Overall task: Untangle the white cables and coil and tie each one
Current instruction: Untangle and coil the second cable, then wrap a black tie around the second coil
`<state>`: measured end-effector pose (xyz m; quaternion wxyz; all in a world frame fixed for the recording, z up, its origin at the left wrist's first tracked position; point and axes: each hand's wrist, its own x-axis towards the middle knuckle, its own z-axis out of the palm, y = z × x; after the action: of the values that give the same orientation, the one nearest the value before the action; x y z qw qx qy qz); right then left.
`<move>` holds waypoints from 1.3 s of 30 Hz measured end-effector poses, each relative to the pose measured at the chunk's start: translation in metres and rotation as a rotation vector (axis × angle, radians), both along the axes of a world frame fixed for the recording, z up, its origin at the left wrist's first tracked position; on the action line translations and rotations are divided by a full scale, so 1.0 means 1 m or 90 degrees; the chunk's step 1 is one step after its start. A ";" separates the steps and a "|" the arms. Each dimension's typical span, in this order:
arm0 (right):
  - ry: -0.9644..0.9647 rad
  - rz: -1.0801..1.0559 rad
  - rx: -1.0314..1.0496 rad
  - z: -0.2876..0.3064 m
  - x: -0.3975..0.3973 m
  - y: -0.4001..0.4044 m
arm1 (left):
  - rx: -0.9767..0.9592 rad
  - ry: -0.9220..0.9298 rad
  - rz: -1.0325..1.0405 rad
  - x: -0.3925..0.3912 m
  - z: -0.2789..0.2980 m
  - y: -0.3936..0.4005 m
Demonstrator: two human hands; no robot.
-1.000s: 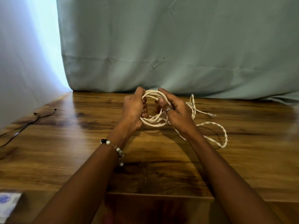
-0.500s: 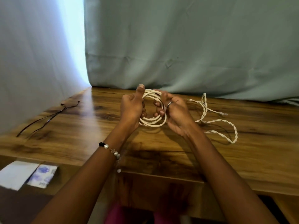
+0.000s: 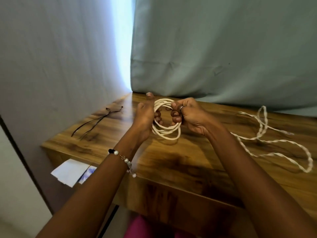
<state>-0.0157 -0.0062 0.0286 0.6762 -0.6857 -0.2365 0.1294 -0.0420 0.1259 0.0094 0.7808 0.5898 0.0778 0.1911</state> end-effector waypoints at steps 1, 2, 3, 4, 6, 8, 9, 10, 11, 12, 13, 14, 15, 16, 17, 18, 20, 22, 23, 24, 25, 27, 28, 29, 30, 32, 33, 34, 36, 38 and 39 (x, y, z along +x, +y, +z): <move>0.000 -0.015 -0.021 -0.002 0.005 0.008 | -0.001 0.022 -0.018 0.002 -0.002 0.009; 0.003 -0.030 -0.036 -0.004 0.011 0.015 | 0.011 0.045 -0.036 0.004 -0.004 0.020; 0.013 -0.043 -0.039 -0.008 0.015 0.019 | 0.030 0.069 -0.047 0.005 -0.005 0.031; 0.029 -0.053 -0.029 -0.011 0.020 0.025 | 0.057 0.092 -0.042 0.007 -0.006 0.043; 0.082 -0.059 0.016 -0.020 0.030 0.031 | 0.128 0.126 0.018 0.015 -0.010 0.073; 0.142 -0.044 0.059 -0.027 0.035 0.033 | 0.252 0.149 0.115 0.027 -0.015 0.105; 0.170 -0.033 0.080 -0.030 0.037 0.034 | 0.342 0.162 0.160 0.036 -0.018 0.122; 0.197 -0.023 0.098 -0.033 0.038 0.034 | 0.435 0.177 0.191 0.044 -0.021 0.137; 0.218 -0.016 0.113 -0.036 0.039 0.035 | 0.521 0.190 0.206 0.052 -0.022 0.147; 0.234 -0.012 0.123 -0.038 0.039 0.036 | 0.598 0.201 0.208 0.059 -0.024 0.155; 0.245 -0.010 0.129 -0.038 0.039 0.037 | 0.674 0.213 0.200 0.065 -0.025 0.161; 0.252 -0.010 0.134 -0.039 0.039 0.039 | 0.749 0.225 0.194 0.072 -0.028 0.165; 0.258 -0.012 0.137 -0.040 0.040 0.040 | 0.818 0.237 0.196 0.078 -0.031 0.169; 0.263 -0.013 0.139 -0.040 0.040 0.040 | 0.874 0.245 0.204 0.084 -0.034 0.171; 0.267 -0.014 0.142 -0.040 0.039 0.039 | 0.916 0.249 0.214 0.089 -0.037 0.173; 0.270 -0.012 0.144 -0.040 0.038 0.039 | 0.940 0.252 0.225 0.092 -0.038 0.174; 0.268 -0.014 0.142 -0.039 0.037 0.039 | 0.937 0.250 0.254 0.098 -0.039 0.172; 0.267 -0.034 0.146 -0.038 0.035 0.040 | 0.940 0.255 0.279 0.101 -0.039 0.168; 0.268 -0.045 0.150 -0.037 0.035 0.040 | 0.951 0.258 0.285 0.102 -0.039 0.167; 0.269 -0.052 0.153 -0.036 0.034 0.041 | 0.963 0.258 0.288 0.103 -0.038 0.166; 0.269 -0.056 0.155 -0.035 0.033 0.041 | 0.977 0.256 0.284 0.102 -0.037 0.165; 0.267 -0.055 0.156 -0.035 0.031 0.041 | 1.008 0.249 0.269 0.102 -0.037 0.164; 0.267 -0.055 0.154 -0.035 0.030 0.041 | 1.022 0.246 0.256 0.102 -0.037 0.164; 0.266 -0.054 0.153 -0.034 0.029 0.041 | 1.033 0.239 0.243 0.102 -0.036 0.164; 0.264 -0.052 0.155 -0.034 0.028 0.041 | 1.041 0.232 0.231 0.101 -0.036 0.163; 0.259 -0.050 0.160 -0.033 0.027 0.041 | 1.019 0.205 0.223 0.100 -0.034 0.162; 0.257 -0.053 0.161 -0.033 0.027 0.041 | 0.990 0.191 0.223 0.101 -0.033 0.162; 0.256 -0.053 0.163 -0.032 0.027 0.040 | 0.954 0.173 0.228 0.101 -0.030 0.162; 0.254 -0.049 0.167 -0.033 0.028 0.039 | 0.889 0.140 0.230 0.100 -0.021 0.160; 0.244 -0.044 0.162 -0.033 0.028 0.036 | 0.820 0.107 0.226 0.095 -0.005 0.156; 0.234 -0.047 0.158 -0.032 0.028 0.035 | 0.778 0.093 0.225 0.091 0.004 0.151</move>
<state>0.0123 0.0287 -0.0034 0.7915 -0.5702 -0.0978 0.1972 0.0487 0.2767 0.0138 0.2532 0.9182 0.1041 0.2862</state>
